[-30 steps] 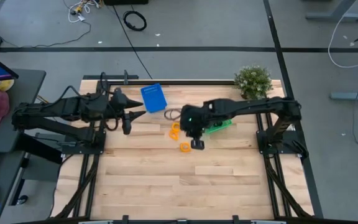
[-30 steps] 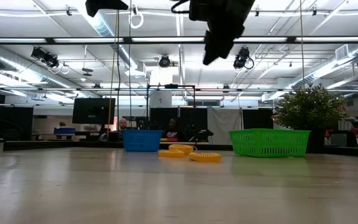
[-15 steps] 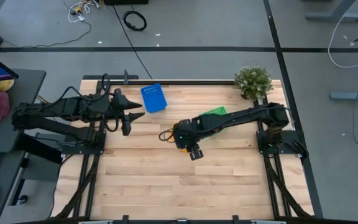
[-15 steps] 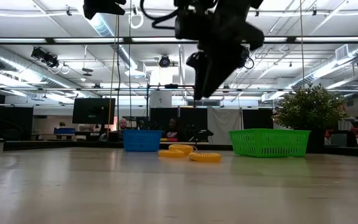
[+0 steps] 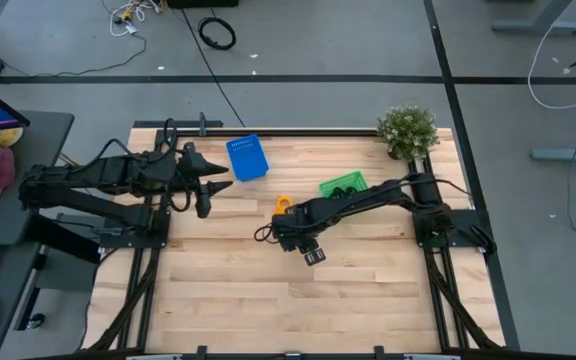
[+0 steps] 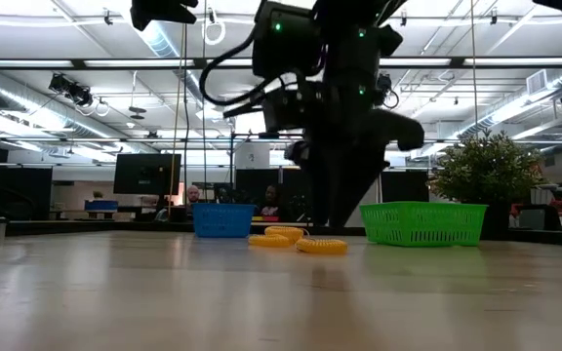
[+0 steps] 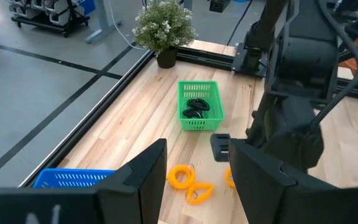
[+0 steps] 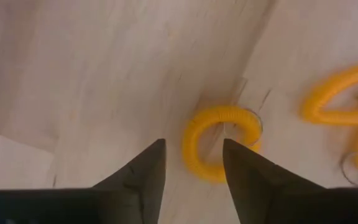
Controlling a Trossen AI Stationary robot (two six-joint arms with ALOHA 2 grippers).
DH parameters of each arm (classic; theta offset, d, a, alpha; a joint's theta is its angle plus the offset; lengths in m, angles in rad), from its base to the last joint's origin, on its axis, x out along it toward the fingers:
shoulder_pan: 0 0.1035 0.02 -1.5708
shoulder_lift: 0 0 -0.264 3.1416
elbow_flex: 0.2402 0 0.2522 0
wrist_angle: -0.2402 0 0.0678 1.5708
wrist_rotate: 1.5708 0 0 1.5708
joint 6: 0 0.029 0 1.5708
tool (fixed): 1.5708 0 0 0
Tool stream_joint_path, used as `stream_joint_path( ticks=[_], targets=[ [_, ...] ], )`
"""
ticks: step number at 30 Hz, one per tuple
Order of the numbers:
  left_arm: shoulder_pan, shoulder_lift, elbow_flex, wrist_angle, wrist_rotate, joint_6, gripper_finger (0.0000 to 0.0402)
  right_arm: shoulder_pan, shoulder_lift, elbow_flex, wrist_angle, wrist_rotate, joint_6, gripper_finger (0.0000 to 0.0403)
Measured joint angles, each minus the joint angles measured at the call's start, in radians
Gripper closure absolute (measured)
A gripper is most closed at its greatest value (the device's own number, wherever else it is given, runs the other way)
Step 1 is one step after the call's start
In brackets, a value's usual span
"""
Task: Sort spring keychains
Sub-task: Put the yellow spring keychain into the blue bin
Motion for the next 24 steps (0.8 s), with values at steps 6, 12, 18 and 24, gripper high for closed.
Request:
stream_joint_path(
  ticks=[6,12,18,24],
  targets=[
    [0.0,0.0,0.0,0.0,0.008,0.0,0.0225,0.0,0.046,0.0,0.022,0.0,0.003,0.0256],
    [0.0,0.0,0.0,0.0,0.008,-0.002,0.0225,0.0,0.053,0.0,0.039,0.0,0.037,0.0287],
    [0.0,0.0,0.0,0.0,0.008,-0.001,0.0225,0.0,0.039,0.0,-0.015,0.003,0.061,0.0386],
    [0.0,0.0,0.001,0.001,0.007,0.0,0.0225,0.003,-0.028,0.0,-0.096,0.0,0.092,0.0387]
  ],
)
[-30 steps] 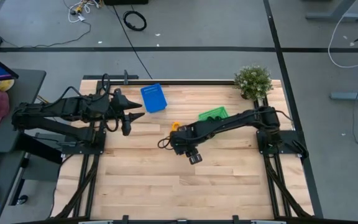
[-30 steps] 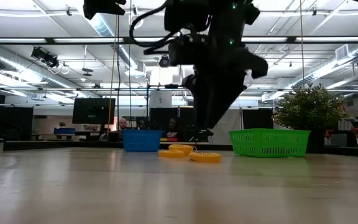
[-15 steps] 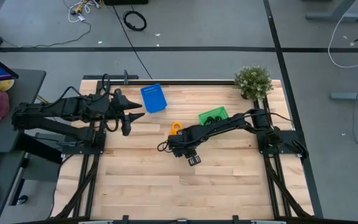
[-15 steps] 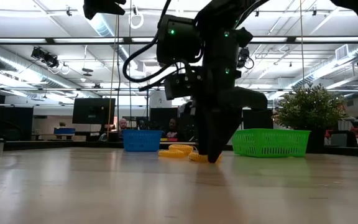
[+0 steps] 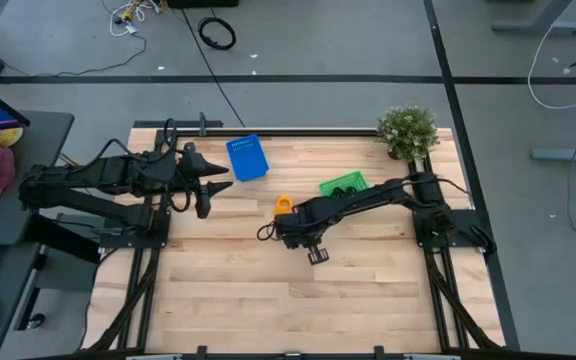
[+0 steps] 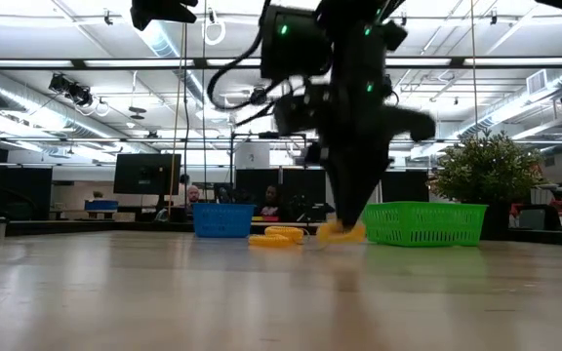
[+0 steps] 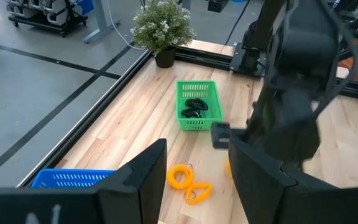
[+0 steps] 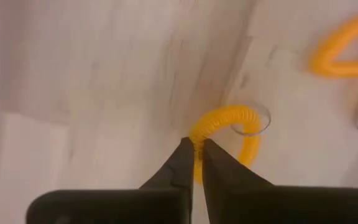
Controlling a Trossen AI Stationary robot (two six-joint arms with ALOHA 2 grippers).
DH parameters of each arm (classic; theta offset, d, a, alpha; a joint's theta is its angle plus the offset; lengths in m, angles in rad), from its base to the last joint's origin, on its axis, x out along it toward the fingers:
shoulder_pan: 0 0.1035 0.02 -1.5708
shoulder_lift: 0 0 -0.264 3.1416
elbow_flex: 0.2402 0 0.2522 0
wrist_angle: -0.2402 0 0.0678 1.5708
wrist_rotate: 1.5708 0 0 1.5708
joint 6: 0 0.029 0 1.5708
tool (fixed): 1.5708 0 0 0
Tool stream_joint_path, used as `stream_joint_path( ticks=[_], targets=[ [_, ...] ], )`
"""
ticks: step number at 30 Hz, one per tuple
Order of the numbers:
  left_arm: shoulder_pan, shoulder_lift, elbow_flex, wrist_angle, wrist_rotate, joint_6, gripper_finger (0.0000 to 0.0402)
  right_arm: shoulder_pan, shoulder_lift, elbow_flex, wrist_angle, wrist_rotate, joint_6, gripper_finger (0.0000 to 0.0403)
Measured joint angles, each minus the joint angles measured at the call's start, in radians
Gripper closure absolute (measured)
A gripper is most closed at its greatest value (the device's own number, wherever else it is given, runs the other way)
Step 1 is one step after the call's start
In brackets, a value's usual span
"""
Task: Sort spring keychains
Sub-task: Put the yellow spring keychain into the blue bin
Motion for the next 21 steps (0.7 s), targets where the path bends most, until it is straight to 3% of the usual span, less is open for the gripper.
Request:
stream_joint_path(
  ticks=[6,10,14,21],
  targets=[
    [0.0,0.0,0.0,0.001,-0.003,0.008,0.0225,0.002,-0.175,0.0,-0.076,-0.009,0.071,0.0397],
    [0.0,0.0,0.0,0.003,-0.003,0.011,0.0225,-0.002,-0.334,0.0,-0.073,-0.075,0.154,0.04],
    [0.0,0.0,0.0,0.004,0.004,0.01,0.0225,-0.017,-0.48,0.0,-0.024,-0.146,0.295,0.04],
    [0.0,0.0,0.0,0.065,0.012,0.009,0.0225,-0.044,-0.626,0.001,0.176,-0.159,0.442,0.0401]
  ],
)
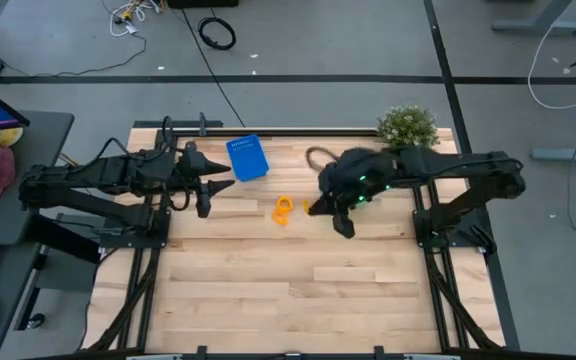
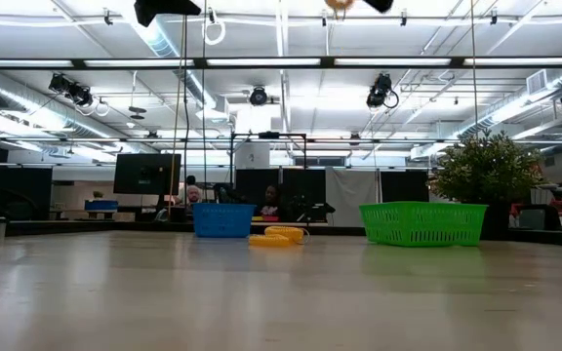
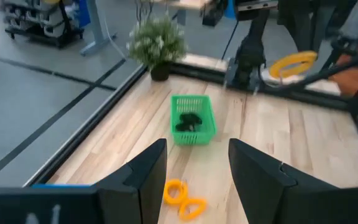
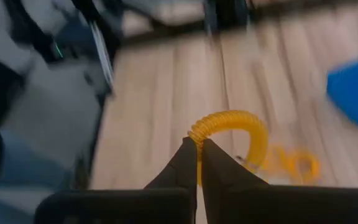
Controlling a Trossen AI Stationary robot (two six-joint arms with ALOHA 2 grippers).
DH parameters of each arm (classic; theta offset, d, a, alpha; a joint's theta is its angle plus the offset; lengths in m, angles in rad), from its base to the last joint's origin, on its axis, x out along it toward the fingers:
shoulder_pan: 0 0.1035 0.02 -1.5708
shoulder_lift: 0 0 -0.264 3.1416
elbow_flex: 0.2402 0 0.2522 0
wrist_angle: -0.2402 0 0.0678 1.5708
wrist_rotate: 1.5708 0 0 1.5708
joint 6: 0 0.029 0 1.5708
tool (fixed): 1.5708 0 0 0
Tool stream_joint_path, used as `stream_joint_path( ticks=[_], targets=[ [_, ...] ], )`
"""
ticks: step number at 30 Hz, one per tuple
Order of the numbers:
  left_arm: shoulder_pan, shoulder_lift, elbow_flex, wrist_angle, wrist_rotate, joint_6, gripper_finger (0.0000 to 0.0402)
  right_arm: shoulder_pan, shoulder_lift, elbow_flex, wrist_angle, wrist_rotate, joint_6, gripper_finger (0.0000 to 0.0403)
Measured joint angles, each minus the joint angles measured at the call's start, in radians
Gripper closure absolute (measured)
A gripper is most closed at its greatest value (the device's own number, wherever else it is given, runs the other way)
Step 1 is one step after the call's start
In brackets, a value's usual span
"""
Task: Sort spring keychains
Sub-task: Put the yellow spring keychain into the blue bin
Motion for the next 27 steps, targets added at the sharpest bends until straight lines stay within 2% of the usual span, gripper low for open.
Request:
stream_joint_path(
  ticks=[3,9,14,20,27],
  targets=[
    [0.0,0.0,0.0,0.065,0.039,0.03,0.0225,-0.016,-0.016,0.0,0.154,-0.044,0.008,0.0401],
    [0.0,0.0,0.0,0.256,0.195,0.042,0.0225,-0.055,0.007,0.002,0.588,-0.208,0.031,0.0401],
    [0.0,0.0,0.001,0.389,0.262,0.042,0.0225,-0.087,0.061,0.001,0.822,-0.31,0.067,0.0402],
    [0.0,0.019,0.0,0.492,0.301,0.017,0.0225,-0.105,0.115,0.0,0.888,-0.316,0.075,0.0402],
    [0.0,0.117,0.0,0.577,0.348,-0.038,0.0225,-0.106,0.15,-0.001,0.923,-0.35,0.105,0.0402]
  ],
)
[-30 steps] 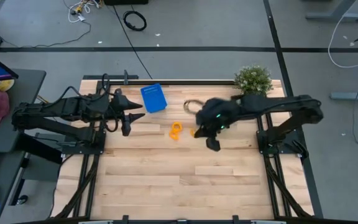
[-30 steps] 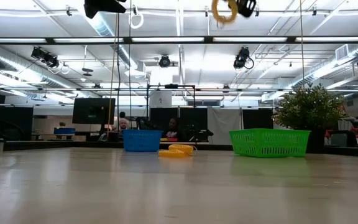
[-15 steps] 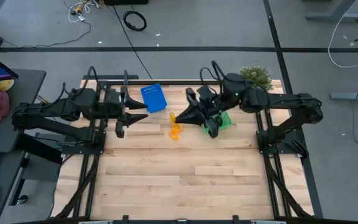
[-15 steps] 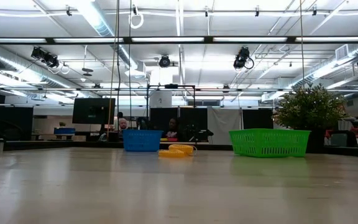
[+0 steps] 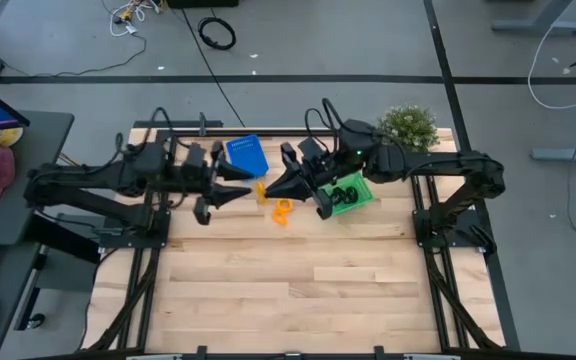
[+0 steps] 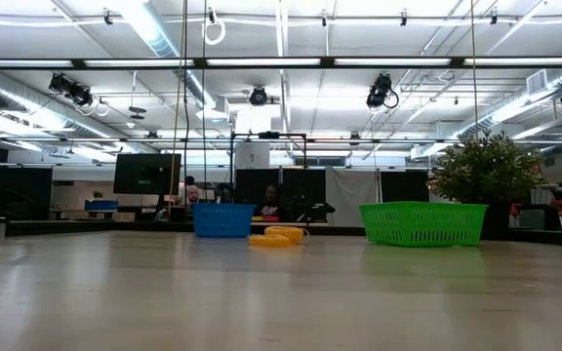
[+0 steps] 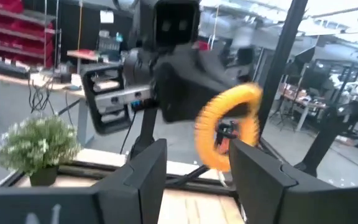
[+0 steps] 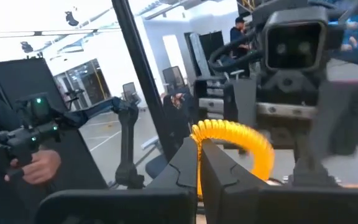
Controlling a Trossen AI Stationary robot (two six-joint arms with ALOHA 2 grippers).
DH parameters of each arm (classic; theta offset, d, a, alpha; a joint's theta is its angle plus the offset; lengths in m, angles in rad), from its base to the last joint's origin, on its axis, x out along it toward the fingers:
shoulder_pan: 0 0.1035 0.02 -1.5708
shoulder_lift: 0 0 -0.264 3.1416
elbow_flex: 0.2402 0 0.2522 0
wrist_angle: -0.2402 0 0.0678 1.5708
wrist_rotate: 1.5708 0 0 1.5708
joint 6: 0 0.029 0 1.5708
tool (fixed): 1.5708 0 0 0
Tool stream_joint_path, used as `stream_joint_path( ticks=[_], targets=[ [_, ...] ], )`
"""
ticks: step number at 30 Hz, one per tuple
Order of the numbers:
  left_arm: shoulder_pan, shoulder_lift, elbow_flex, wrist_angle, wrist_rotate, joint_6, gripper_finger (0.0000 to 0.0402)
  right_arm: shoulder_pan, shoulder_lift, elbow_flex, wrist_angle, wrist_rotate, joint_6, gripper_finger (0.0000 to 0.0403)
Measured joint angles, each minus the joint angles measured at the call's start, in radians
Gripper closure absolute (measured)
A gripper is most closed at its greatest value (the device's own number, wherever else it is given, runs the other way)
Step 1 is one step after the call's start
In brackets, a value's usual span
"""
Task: Sort spring keychains
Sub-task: Put the yellow spring keychain into the blue bin
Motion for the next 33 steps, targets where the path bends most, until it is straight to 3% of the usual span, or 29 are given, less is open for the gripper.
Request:
stream_joint_path(
  ticks=[5,12,19,33],
  targets=[
    [0.0,0.055,0.0,0.053,0.007,-0.004,0.0225,0.001,0.003,0.0,0.014,0.0,0.002,0.0402],
    [0.0,0.098,0.0,0.187,0.11,-0.003,0.0225,0.001,0.004,0.0,0.018,0.001,0.0,0.0402],
    [0.0,0.101,0.0,0.194,0.088,-0.001,0.0231,0.001,0.004,0.0,0.018,0.002,-0.001,0.0402],
    [0.0,0.1,0.0,0.197,0.056,0.035,0.0379,0.001,0.003,0.0,0.004,0.0,0.027,0.0394]
  ],
)
